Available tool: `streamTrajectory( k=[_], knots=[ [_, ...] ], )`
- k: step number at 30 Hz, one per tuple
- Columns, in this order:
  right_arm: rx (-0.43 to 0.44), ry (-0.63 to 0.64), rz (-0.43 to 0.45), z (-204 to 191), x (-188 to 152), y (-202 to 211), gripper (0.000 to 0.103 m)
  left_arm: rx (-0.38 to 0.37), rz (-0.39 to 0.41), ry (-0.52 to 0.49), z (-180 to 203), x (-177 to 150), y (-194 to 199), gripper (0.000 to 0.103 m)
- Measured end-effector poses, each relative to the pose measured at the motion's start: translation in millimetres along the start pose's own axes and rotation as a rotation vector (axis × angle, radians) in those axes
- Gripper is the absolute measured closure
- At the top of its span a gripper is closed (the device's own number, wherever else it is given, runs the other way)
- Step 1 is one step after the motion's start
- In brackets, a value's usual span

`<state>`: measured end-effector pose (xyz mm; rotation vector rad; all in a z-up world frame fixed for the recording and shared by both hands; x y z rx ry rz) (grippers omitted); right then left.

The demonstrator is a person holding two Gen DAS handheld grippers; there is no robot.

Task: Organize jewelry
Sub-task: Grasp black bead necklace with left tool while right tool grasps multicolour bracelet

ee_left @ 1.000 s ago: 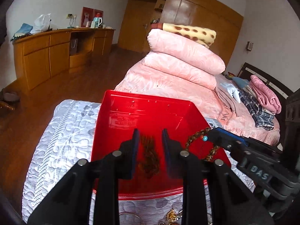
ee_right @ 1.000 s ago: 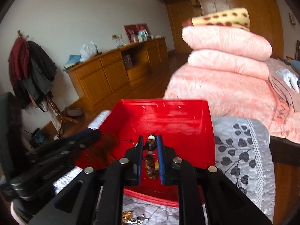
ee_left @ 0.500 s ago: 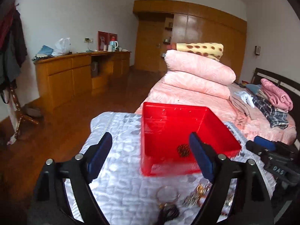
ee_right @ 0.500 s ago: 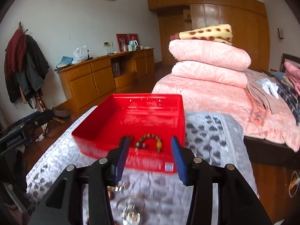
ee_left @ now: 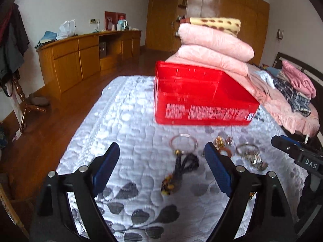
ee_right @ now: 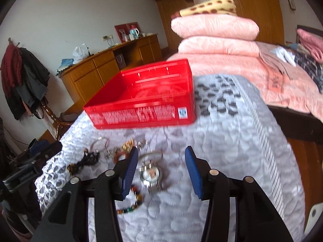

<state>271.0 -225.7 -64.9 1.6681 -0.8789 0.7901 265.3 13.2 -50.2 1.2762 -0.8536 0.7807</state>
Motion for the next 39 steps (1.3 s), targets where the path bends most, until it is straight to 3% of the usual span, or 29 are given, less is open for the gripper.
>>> streamTrajectory(
  k=[7,24,26,31,39],
  knots=[
    [0.013,-0.008,-0.067,-7,-29,-1,0.055,-0.001,-0.089,-0.031,7,-25,-13,0.020],
    [0.031,-0.002,-0.073,-14,-35,3,0.055,-0.030,-0.233,-0.014,13,-44,-40,0.035],
    [0.032,-0.004,-0.077,-14,-35,2,0.055,-0.019,-0.237,-0.026,14,-44,-40,0.040],
    [0.024,-0.003,-0.091,-15,-38,0,0.055,0.014,-0.229,-0.055,16,-43,-40,0.078],
    [0.030,0.023,-0.144,-28,-51,-3,0.055,-0.013,-0.229,-0.001,17,-48,-26,0.083]
  ],
)
Point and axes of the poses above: each gripper's, at about its wrist camera, not at the fingertips, and y roughly against the way its jaws point, z to its right, x to its top, the point moved 6 cm from there along -y, roughly the way its jaws point, and after that the axes turned 10 degrees about z, right-handed, at the moved point
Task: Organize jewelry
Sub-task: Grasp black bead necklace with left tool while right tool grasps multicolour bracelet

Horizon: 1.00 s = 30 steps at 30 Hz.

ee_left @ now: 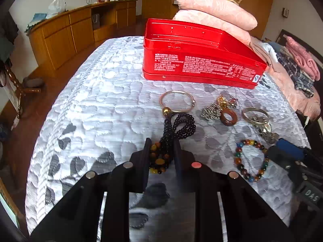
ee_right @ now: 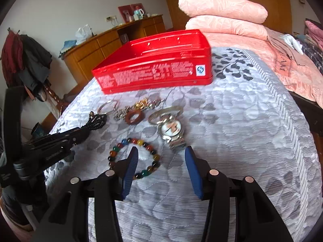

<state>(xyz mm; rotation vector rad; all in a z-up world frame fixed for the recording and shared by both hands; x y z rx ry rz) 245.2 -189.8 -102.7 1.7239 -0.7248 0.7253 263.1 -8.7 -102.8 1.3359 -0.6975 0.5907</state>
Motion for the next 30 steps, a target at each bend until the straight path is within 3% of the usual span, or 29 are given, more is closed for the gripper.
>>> streamTrajectory(
  k=[14,21,30],
  knots=[
    [-0.043,0.078,-0.044,-16,-8,-12,0.067,0.005,0.009,0.005,6,-8,3,0.078],
    [-0.071,0.099,-0.042,-16,-9,-10,0.093,0.013,0.017,0.002,7,-10,4,0.082],
    [-0.030,0.055,-0.018,-15,-6,6,0.095,-0.019,0.033,0.037,8,-15,18,0.084]
  ],
)
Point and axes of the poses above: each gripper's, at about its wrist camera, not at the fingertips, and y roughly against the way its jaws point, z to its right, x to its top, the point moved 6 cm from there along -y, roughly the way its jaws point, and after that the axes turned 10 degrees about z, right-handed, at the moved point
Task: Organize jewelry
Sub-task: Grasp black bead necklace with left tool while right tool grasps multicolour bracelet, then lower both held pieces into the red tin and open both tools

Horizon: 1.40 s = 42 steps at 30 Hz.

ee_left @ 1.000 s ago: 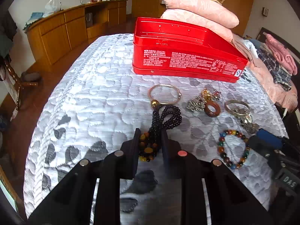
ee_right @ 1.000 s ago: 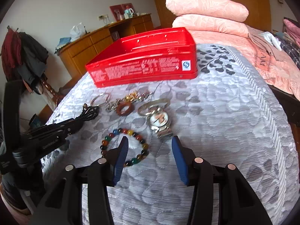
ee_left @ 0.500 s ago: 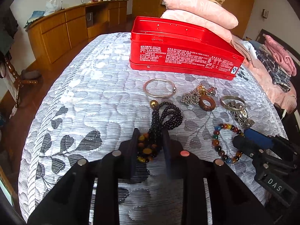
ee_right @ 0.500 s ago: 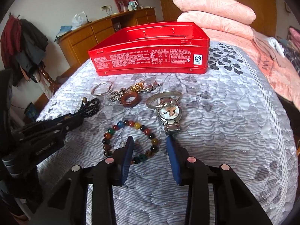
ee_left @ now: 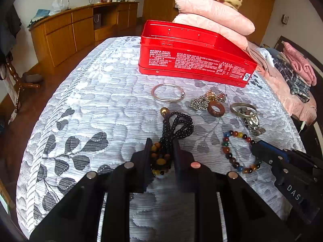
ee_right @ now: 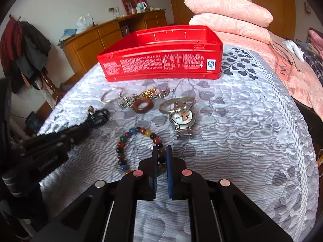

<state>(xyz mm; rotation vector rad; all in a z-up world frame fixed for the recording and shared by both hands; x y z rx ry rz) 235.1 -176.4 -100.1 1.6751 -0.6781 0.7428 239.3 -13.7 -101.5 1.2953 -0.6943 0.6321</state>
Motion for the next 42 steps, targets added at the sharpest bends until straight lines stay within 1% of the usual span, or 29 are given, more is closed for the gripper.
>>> streamTrajectory(
  k=[6,13,22,27,31,34,37,42],
  knots=[
    [0.006,0.000,0.053,0,16,19,0.095,-0.019,0.022,-0.007,9,4,10,0.084],
    [-0.001,0.010,0.102,5,42,28,0.095,-0.026,0.069,-0.017,16,24,20,0.084],
    [-0.009,0.030,0.175,14,88,33,0.095,-0.038,0.130,-0.034,26,65,22,0.084],
    [0.001,0.050,0.224,14,129,30,0.095,-0.051,0.170,-0.043,33,100,18,0.084],
    [0.018,0.051,0.263,14,162,22,0.095,-0.053,0.193,-0.050,39,134,5,0.084],
    [0.024,0.052,0.277,16,185,4,0.095,-0.053,0.201,-0.044,42,156,-11,0.084],
    [0.020,0.045,0.275,20,198,-16,0.095,-0.045,0.203,-0.044,43,175,-32,0.084],
    [-0.002,0.016,0.230,37,203,-59,0.095,-0.032,0.174,-0.039,39,187,-70,0.084]
  ],
)
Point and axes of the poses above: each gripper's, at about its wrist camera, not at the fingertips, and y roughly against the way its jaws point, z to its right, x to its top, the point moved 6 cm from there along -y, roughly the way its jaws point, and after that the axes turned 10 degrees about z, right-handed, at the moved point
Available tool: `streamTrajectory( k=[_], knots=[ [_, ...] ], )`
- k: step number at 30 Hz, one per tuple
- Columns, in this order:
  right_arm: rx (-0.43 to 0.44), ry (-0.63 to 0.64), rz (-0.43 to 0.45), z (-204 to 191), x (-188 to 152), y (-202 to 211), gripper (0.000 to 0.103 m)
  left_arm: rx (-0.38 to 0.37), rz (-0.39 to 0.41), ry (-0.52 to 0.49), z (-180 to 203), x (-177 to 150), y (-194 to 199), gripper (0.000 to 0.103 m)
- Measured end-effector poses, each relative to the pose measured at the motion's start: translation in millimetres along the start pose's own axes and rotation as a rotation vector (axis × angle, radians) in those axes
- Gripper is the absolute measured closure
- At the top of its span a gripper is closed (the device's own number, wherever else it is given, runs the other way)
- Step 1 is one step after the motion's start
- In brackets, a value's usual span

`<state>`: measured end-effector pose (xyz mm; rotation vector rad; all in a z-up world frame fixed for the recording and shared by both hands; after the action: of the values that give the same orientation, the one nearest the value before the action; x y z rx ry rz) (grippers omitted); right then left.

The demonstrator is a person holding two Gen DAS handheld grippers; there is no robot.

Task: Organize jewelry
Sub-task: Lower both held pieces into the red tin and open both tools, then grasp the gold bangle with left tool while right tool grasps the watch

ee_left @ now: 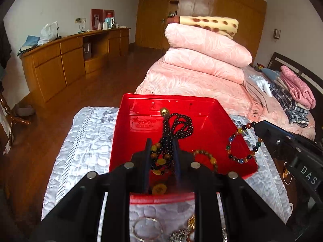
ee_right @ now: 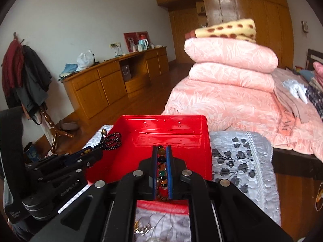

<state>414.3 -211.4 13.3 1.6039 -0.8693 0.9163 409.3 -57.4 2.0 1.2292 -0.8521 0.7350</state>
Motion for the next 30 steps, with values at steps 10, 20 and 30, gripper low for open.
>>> streamTrajectory(
  k=[10,20,30],
  knots=[
    [-0.059,0.018,-0.003,14,-15,-6,0.054,0.024,0.039,-0.005,-11,-5,-8,0.037],
    [-0.100,0.056,0.039,12,-32,45,0.006,0.083,0.165,-0.038,-27,-9,54,0.009],
    [-0.095,0.030,-0.058,5,-87,70,0.006,0.097,0.134,-0.066,-39,-59,91,0.006]
  ],
)
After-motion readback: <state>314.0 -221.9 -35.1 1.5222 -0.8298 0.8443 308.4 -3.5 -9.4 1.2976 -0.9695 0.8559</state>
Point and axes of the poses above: each gripper's, at about its wrist camera, not at the fingertips, and y roughly against the way its jaws point, z to its right, x to its top, the point moved 6 cm from there along -y, roughly the way its jaws point, and after that the axes turned 10 degrees about z, right-handed, at the moved point
